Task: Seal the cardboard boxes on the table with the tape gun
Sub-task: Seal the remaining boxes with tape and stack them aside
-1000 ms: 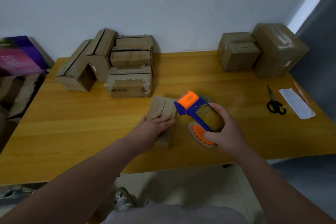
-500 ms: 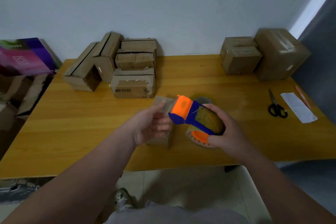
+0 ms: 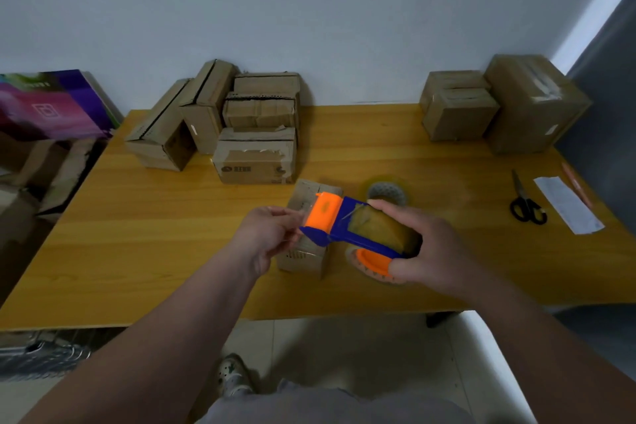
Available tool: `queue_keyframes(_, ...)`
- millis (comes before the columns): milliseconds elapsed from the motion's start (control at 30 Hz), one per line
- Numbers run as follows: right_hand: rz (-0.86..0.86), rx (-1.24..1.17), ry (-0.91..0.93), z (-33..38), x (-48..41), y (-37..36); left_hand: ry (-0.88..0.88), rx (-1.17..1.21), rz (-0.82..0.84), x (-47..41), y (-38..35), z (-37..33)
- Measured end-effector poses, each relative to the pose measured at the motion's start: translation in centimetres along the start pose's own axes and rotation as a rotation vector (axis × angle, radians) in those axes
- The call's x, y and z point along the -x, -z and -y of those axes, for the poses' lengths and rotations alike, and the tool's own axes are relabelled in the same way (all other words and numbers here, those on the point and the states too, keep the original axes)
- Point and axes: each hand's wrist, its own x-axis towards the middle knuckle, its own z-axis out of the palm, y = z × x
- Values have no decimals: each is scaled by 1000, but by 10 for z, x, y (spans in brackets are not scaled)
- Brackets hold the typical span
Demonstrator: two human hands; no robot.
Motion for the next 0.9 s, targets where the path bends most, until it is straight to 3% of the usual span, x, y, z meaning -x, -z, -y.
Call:
queue_keyframes(167, -63, 188, 42, -6, 6, 14, -50, -20, -212, -6, 32, 3)
queue_keyframes(567, -2, 304, 68, -43, 12, 2, -149, -265, -366, -8, 41, 39)
queue_keyframes(900, 64, 294, -3, -38, 10, -5, -159, -274, -403, -13, 47, 50)
